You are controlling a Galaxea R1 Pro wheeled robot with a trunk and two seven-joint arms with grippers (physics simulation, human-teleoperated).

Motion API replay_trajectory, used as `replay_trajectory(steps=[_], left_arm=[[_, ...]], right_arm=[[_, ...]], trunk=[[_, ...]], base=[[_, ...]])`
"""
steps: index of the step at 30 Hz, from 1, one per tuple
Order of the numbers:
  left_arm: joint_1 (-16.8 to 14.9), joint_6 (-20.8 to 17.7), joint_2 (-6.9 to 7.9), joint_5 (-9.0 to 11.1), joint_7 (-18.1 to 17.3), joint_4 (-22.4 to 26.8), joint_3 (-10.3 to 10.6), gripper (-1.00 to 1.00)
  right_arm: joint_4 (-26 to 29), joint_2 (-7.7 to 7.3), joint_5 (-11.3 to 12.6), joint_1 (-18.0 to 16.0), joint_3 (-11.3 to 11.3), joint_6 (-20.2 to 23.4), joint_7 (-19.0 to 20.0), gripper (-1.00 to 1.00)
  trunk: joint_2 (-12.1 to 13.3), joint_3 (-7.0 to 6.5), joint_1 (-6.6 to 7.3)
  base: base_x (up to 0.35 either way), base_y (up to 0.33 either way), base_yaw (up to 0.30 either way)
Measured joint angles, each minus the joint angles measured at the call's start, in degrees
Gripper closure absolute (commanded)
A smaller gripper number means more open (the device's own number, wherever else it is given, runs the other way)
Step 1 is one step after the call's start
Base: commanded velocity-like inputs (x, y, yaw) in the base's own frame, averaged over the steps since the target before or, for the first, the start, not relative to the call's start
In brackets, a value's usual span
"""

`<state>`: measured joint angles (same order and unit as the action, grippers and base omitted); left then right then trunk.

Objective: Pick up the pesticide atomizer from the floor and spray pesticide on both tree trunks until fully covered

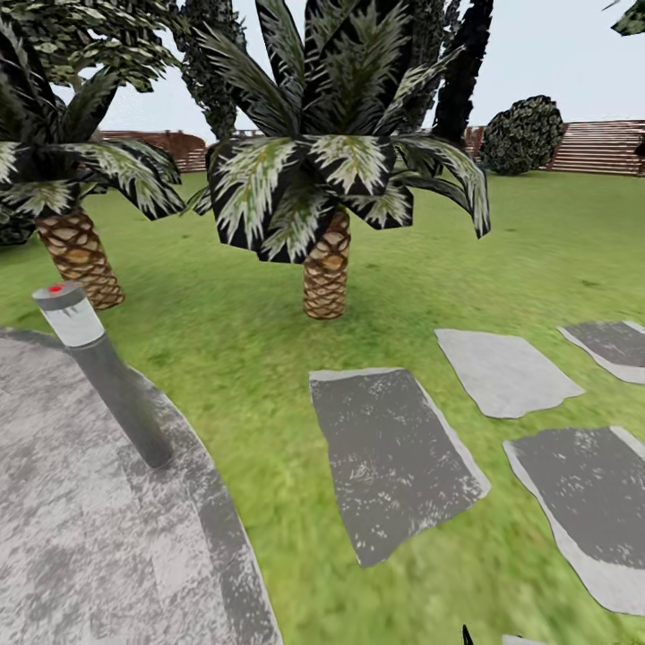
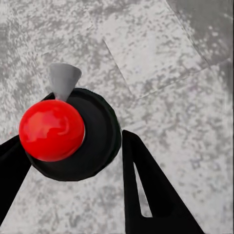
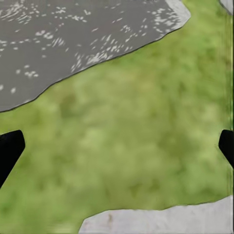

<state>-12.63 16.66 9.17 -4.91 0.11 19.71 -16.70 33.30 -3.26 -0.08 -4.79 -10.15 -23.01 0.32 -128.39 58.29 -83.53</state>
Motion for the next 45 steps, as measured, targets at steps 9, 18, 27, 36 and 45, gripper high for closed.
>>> replay_trajectory(steps=[9, 18, 27, 36, 45], left_arm=[[0.0, 0.0, 0.0, 0.02, 0.04, 0.0, 0.0, 1.0], [0.0, 0.0, 0.0, 0.0, 0.04, 0.0, 0.0, 1.0], [0.0, -0.01, 0.08, 0.06, 0.07, 0.01, -0.09, 1.0], [0.0, 0.0, -0.76, 0.03, 0.08, 0.54, -0.06, 1.0], [0.0, 0.0, -0.88, -0.01, 0.08, 0.22, -0.02, 1.0]], right_arm=[[0.0, 0.0, 0.0, -0.03, 0.0, 0.0, 0.0, -1.0], [0.0, 0.0, 0.0, -0.03, 0.0, 0.0, 0.0, -1.0], [-0.01, 0.0, 0.0, -0.02, 0.0, 0.0, 0.0, -1.0], [-0.01, 0.0, 0.0, -0.04, 0.01, 0.0, 0.0, -1.0], [-0.01, 0.0, 0.0, -0.01, 0.01, 0.0, 0.0, -1.0]], trunk=[[0.0, 0.0, -0.01], [0.0, 0.0, -0.01], [0.0, 0.0, -0.02], [0.0, 0.0, -0.03], [0.0, 0.0, -0.02]], base=[[0.234, -0.167, -0.3], [0.218, -0.171, -0.3], [0.192, -0.149, -0.3], [0.012, -0.009, -0.3], [0.03, -0.003, -0.3]])
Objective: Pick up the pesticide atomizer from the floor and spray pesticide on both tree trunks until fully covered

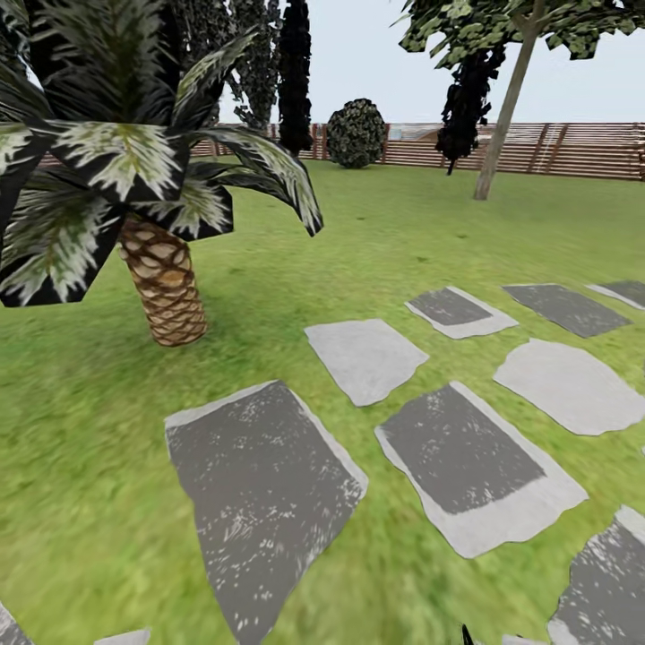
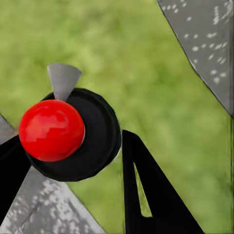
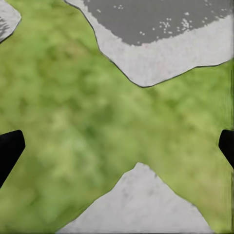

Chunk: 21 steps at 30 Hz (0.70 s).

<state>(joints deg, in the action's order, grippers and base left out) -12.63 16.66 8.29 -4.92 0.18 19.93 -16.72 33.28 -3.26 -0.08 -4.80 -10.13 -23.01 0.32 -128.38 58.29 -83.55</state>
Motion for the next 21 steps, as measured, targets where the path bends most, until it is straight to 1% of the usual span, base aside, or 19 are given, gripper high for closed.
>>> replay_trajectory(steps=[13, 21], left_arm=[[0.0, -0.14, 0.0, -0.07, 0.01, -0.27, 0.01, 1.0], [0.0, -0.18, 0.0, -0.08, 0.02, -0.3, 0.01, 1.0]], right_arm=[[0.01, 0.0, 0.0, -0.01, -0.01, 0.0, -0.08, -1.0], [0.0, 0.0, 0.0, 0.01, -0.01, 0.0, -0.08, -1.0]], trunk=[[0.0, 0.0, 0.02], [0.0, 0.0, 0.03]], base=[[0.286, -0.115, -0.3], [0.333, -0.012, -0.3]])
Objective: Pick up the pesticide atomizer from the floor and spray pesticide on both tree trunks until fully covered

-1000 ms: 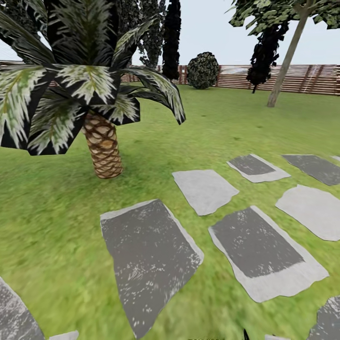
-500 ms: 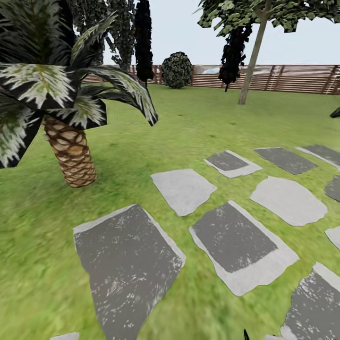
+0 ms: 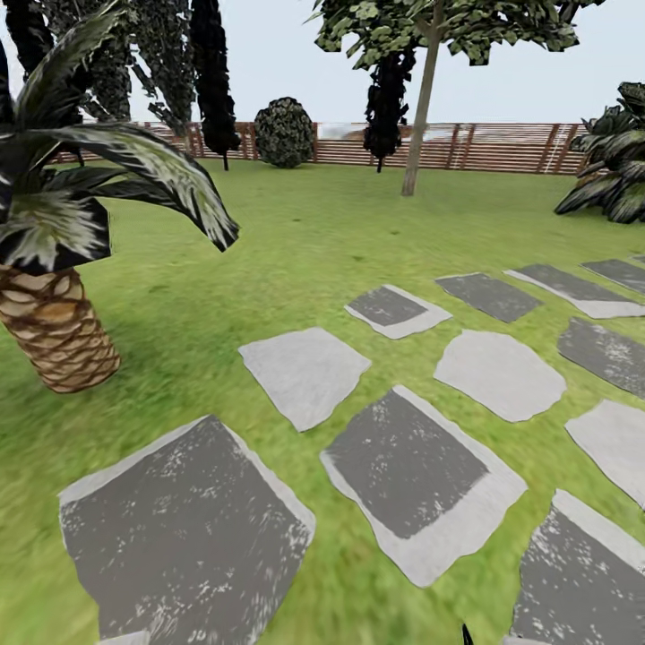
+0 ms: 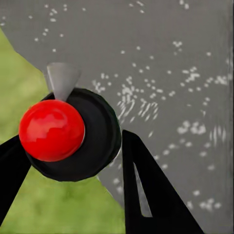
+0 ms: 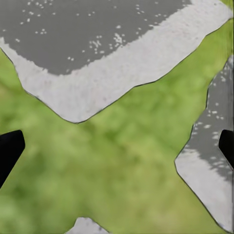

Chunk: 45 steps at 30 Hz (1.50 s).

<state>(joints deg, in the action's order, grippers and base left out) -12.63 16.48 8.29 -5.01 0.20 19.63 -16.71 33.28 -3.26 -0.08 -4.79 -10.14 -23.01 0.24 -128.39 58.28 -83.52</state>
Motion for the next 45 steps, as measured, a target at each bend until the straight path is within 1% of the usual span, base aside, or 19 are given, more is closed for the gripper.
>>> replay_trajectory(steps=[7, 26, 45], left_arm=[[0.0, 0.0, 0.0, 0.0, 0.05, 0.0, 0.0, 1.0], [0.0, 0.0, 0.0, 0.02, 0.06, 0.01, -0.05, 1.0], [0.02, -0.01, 0.03, 0.0, 0.06, 0.02, -0.1, 1.0]], right_arm=[[0.01, 0.0, 0.0, -0.03, -0.01, 0.0, 0.0, -1.0], [0.0, 0.03, 0.03, -0.04, 0.0, 0.0, 0.0, -1.0], [-0.02, 0.09, -0.08, -0.03, -0.01, 0.07, 0.24, -1.0]], trunk=[[0.0, -0.09, 0.0], [0.0, -1.26, 0.0], [0.0, -1.4, 0.0]], base=[[0.336, -0.068, -0.291], [0.336, -0.02, -0.238], [0.336, 0.0, -0.015]])
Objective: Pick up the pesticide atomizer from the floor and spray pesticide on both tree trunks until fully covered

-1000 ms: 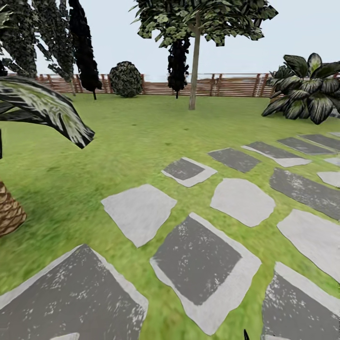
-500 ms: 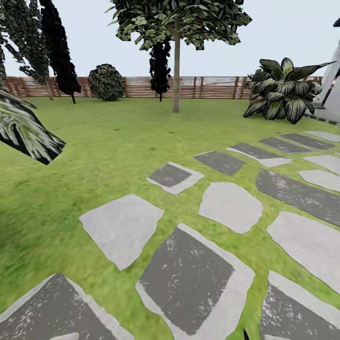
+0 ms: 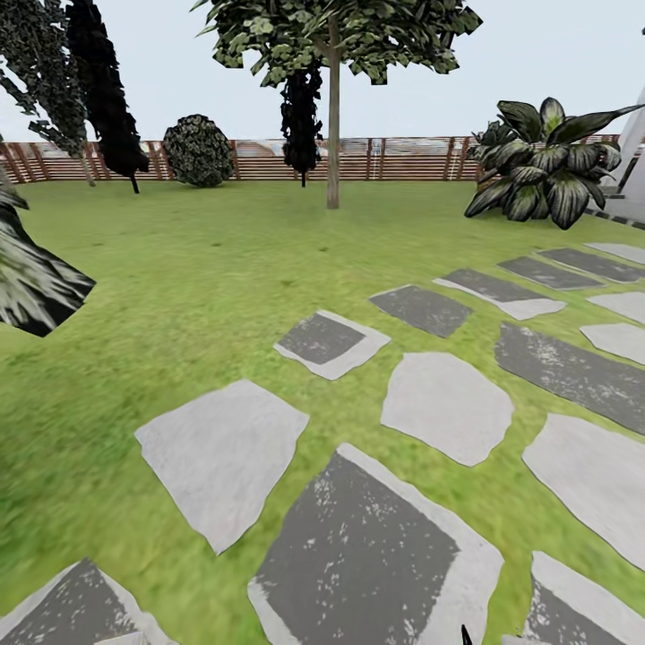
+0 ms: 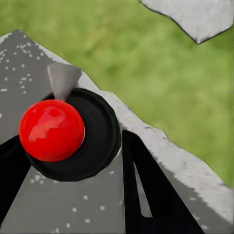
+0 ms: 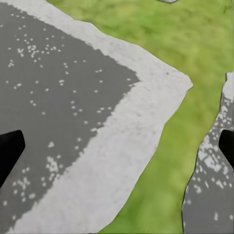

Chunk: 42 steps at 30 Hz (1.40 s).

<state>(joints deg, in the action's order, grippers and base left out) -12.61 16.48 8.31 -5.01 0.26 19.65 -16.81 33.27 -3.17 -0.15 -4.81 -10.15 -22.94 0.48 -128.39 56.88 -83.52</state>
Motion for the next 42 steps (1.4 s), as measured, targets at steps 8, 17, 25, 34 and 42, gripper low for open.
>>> replay_trajectory(steps=[8, 17, 25, 34, 42], left_arm=[[0.0, 0.0, -0.01, 0.0, -0.01, 0.0, 0.0, 1.0], [0.0, 0.01, -0.02, 0.0, 0.0, 0.0, 0.0, 1.0], [0.01, 0.0, -0.02, 0.01, 0.0, 0.0, -0.01, 1.0], [0.0, 0.02, -0.02, 0.0, -0.02, 0.0, 0.0, 1.0], [0.0, 0.01, -0.02, 0.0, 0.0, 0.0, 0.0, 1.0]], right_arm=[[-0.02, 0.0, 0.0, -0.03, 0.02, 0.0, 0.0, -1.0], [-0.09, 0.0, 0.0, -0.01, 0.02, -0.04, -0.01, -1.0], [-0.09, 0.0, 0.0, -0.01, 0.01, -0.05, 0.0, -1.0], [-0.09, 0.0, 0.0, -0.01, 0.03, -0.05, -0.05, -1.0], [-0.09, 0.0, 0.0, -0.02, 0.01, -0.08, -0.07, -1.0]], trunk=[[0.0, 0.0, 0.0], [0.0, 0.0, 0.0], [-0.01, 0.0, 0.01], [0.0, 0.0, 0.0], [0.0, 0.0, 0.0]], base=[[0.336, 0.0, 0.0], [0.336, 0.0, 0.0], [0.336, 0.0, 0.0], [0.336, 0.0, 0.0], [0.336, 0.0, 0.0]])
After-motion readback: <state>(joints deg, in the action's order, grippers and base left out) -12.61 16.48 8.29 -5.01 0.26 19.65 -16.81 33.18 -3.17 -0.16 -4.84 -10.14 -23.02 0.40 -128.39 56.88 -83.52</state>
